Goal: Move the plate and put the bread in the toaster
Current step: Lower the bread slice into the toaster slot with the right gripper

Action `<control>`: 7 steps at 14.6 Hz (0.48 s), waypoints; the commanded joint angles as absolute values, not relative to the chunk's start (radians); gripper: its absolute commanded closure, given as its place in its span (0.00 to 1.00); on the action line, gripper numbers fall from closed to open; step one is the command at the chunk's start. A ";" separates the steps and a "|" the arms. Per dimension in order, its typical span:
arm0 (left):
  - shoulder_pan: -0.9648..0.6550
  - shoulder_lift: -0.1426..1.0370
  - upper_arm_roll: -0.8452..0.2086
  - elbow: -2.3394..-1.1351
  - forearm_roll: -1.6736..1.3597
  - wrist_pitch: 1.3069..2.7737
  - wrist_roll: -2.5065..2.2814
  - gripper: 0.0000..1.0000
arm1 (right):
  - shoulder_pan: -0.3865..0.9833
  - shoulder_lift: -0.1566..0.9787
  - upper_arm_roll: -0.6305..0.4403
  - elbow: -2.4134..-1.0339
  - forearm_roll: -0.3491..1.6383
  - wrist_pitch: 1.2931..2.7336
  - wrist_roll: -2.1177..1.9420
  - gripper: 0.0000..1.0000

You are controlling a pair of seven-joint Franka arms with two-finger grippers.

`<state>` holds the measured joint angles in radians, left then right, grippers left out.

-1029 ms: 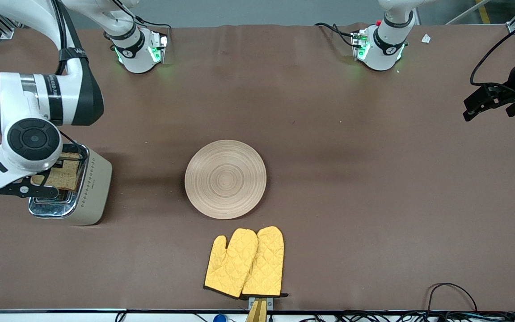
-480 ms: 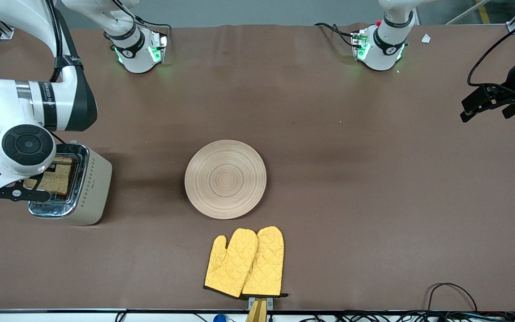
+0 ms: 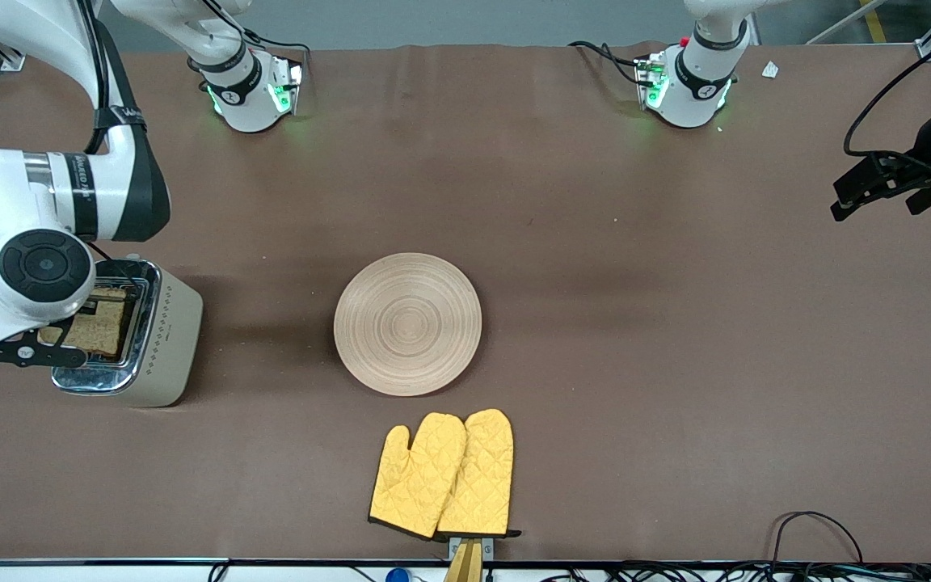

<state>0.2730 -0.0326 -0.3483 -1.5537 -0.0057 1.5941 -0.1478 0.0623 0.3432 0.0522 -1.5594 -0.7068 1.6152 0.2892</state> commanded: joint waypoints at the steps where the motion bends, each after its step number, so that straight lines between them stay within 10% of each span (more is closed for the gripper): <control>1: 0.281 -0.054 -0.347 -1.575 -0.025 1.611 -0.133 0.00 | 0.055 0.331 0.052 -1.585 -0.729 1.640 0.285 1.00; 7: 0.281 -0.054 -0.347 -1.575 -0.025 1.611 -0.135 0.00 | 0.057 0.364 0.052 -1.583 -0.739 1.678 0.296 1.00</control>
